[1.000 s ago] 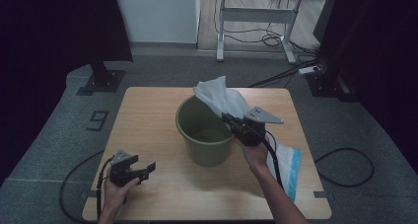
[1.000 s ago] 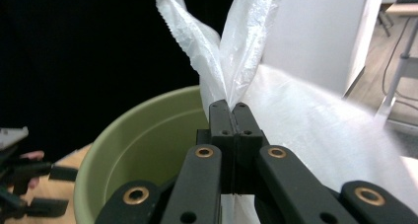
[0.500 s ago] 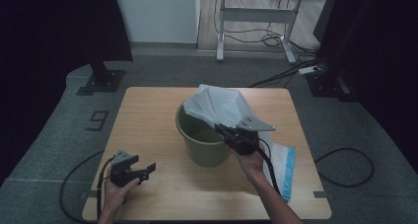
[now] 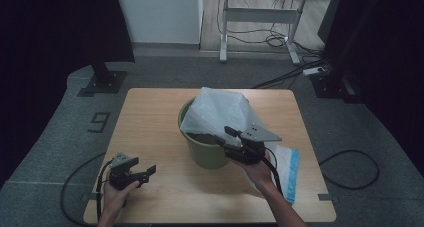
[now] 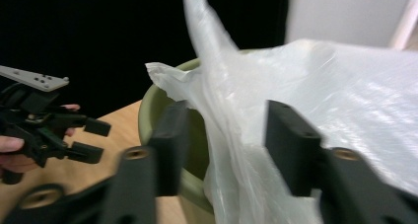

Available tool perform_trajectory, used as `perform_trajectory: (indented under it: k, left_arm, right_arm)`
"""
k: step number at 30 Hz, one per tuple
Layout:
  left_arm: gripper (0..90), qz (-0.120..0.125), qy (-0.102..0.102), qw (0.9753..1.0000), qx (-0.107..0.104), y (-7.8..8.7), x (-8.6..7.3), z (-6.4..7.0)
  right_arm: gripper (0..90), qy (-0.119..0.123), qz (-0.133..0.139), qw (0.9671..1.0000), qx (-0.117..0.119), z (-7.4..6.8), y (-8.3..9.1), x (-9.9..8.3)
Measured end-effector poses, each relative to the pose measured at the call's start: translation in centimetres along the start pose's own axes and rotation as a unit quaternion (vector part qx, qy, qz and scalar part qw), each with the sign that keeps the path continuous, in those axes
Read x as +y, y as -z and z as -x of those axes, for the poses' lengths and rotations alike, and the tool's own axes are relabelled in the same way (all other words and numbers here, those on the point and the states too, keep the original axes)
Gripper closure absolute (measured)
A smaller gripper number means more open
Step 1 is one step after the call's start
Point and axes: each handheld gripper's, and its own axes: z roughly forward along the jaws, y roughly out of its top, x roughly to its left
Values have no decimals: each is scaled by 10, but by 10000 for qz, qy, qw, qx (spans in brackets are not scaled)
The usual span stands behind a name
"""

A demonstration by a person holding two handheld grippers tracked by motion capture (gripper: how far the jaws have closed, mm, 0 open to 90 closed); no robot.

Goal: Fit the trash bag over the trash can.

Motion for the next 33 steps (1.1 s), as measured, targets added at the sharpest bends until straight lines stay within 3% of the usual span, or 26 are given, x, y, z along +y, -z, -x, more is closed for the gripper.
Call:
perform_trajectory:
  k: [5,8,10,16,20,33]
  left_arm:
    - [152,-30,-28,10000,-2,-2,0,2]
    - [151,-6,-16,10000,2,-1,0,3]
    - [152,20,12,10000,-7,0,0,2]
    - [152,-7,3,10000,-20,-2,1,2]
    - [152,-4,17,10000,-14,-2,1,2]
    - [152,-30,8,10000,-17,-4,0,2]
  right_arm:
    - [296,-30,316,9994,-142,-1,22,-3]
    - [280,44,568,9979,-317,1,38,-9]
    - [268,-43,584,9974,-423,5,48,-19]
    - [258,-407,436,9965,-583,16,59,-59]
    - [243,-348,212,9966,-711,14,59,-79]
    - [228,-476,-242,9933,-1026,19,52,-113]
